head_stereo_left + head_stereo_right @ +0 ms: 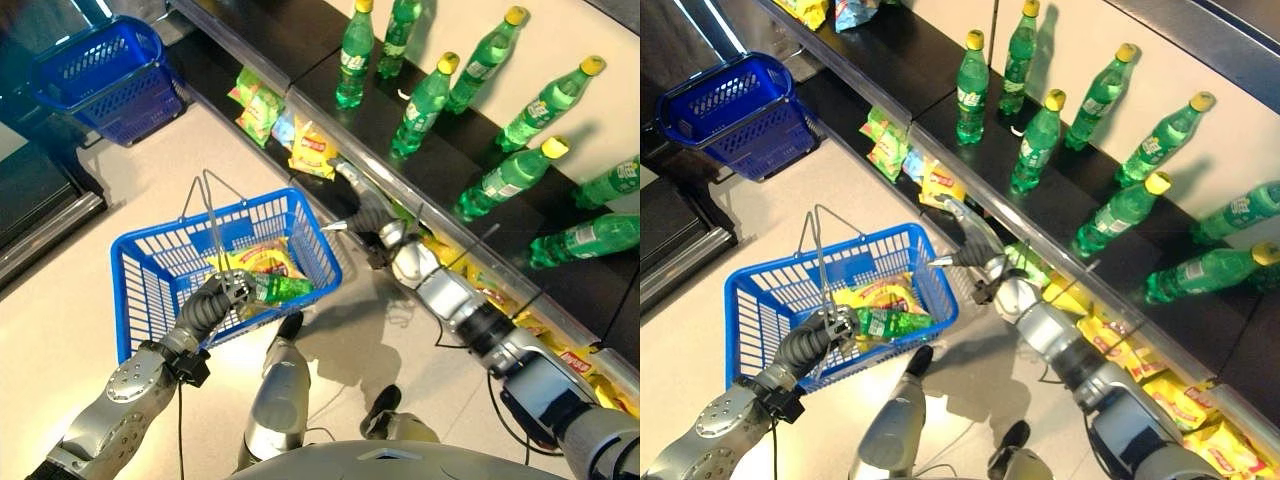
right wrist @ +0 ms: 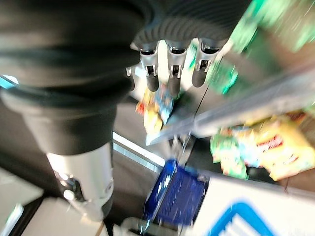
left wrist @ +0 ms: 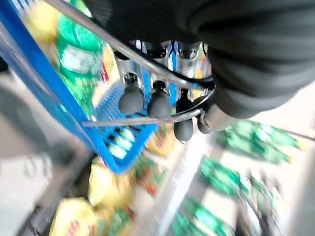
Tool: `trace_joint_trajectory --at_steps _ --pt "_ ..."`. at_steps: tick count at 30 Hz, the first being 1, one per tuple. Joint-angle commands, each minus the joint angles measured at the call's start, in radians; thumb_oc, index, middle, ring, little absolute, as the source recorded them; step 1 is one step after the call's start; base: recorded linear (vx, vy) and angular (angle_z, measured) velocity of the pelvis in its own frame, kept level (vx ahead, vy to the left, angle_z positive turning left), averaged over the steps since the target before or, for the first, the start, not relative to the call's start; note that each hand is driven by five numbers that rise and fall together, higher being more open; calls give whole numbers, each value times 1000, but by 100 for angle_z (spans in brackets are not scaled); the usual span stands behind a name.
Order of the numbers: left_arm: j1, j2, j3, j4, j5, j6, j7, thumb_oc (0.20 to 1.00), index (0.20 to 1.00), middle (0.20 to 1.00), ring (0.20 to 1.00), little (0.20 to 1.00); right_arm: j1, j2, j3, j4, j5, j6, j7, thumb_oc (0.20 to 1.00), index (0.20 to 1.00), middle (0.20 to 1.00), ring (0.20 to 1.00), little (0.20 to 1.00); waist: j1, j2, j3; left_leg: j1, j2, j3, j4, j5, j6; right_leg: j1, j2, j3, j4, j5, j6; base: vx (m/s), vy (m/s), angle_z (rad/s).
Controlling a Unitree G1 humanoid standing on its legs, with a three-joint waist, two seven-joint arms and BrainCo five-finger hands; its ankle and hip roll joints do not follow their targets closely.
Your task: Pick up the snacks into the basket
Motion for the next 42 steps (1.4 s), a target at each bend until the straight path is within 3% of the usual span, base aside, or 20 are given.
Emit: trace_joint_trajectory --at_steps 1,4,7,8,10,14,15,17,24,28,34,37,42 --pt "-37 -12 120 -118 131 -200 -12 200 200 200 200 200 22 -29 -29 -90 59 -81 13 1000 1000 1000 1000 1000 -9 -14 -87 43 -11 50 -76 27 104 -31 -9 23 13 102 -2 26 -13 -14" --pt "-39 -38 131 -49 176 -202 6 200 200 200 200 200 62 -40 -55 -118 105 -93 33 1000 1000 1000 1000 1000 -16 -12 -94 52 -6 55 -80 28 103 -24 -8 24 8 103 -3 22 2 -12" --pt "-48 -96 152 135 302 -194 47 200 200 200 200 200 134 -61 -78 -151 164 -105 84 1000 1000 1000 1000 1000 -36 -12 -117 81 2 69 -97 30 99 -2 2 34 -15 106 -4 44 8 -3" --pt "-63 -118 149 245 408 -205 73 200 200 200 200 200 178 -58 -81 -151 213 -112 120 1000 1000 1000 1000 1000 -47 -12 -130 103 6 80 -110 29 98 13 6 44 -31 109 -4 45 15 -2" --pt "-71 -137 147 301 450 -202 89 200 200 200 200 200 205 -56 -81 -143 245 -111 147 1000 1000 1000 1000 1000 -50 -11 -137 119 8 89 -121 29 98 22 10 51 -43 111 -5 44 12 -17" --pt "-108 -250 171 551 506 -181 133 200 200 200 200 200 305 -46 -51 -118 316 -96 236 1000 1000 1000 1000 1000 -77 -10 -166 175 17 128 -158 29 97 52 22 81 -83 122 -6 43 22 -23" --pt "-108 -250 171 552 506 -181 133 200 200 200 200 200 305 -46 -51 -118 317 -96 236 1000 1000 1000 1000 1000 -77 -9 -166 176 17 129 -159 29 97 52 23 82 -83 123 -6 61 29 -31" --pt "-131 -345 223 744 497 -168 165 200 200 200 200 200 390 -60 -41 -100 306 -77 286 1000 1000 1000 1000 1000 -111 -8 -192 226 31 170 -192 28 97 73 29 116 -112 137 -4 70 41 -39" --pt "-183 -423 244 950 474 -163 188 200 200 200 200 200 447 -75 -22 -53 268 -63 321 1000 1000 1000 1000 1000 -148 -6 -221 283 42 211 -229 29 95 92 33 151 -130 144 1 44 26 -34" --pt "-238 -480 266 1193 484 -142 210 200 200 200 200 200 475 -30 -5 135 244 -44 323 1000 1000 1000 1000 1000 -175 -2 -251 320 46 245 -245 25 94 108 31 184 -148 161 6 19 28 -27" --pt "-268 -503 284 1346 515 -119 229 200 200 200 200 200 518 33 -25 326 243 -32 306 1000 1000 1000 1000 1000 -199 -1 -272 333 37 236 -251 25 94 122 30 205 -146 171 5 -5 23 -9" --pt "-282 -498 264 1356 537 -120 244 200 200 200 200 200 531 38 -47 405 217 -29 279 1000 1000 1000 1000 1000 -227 -1 -263 322 44 218 -245 35 93 115 54 260 -125 162 -9 -62 -11 12" --pt "-269 -505 270 1384 546 -111 245 200 200 200 200 200 550 83 -82 600 192 -13 262 1000 1000 1000 1000 1000 -225 2 -293 337 60 219 -253 35 87 131 66 247 -154 143 -19 6 -20 5"
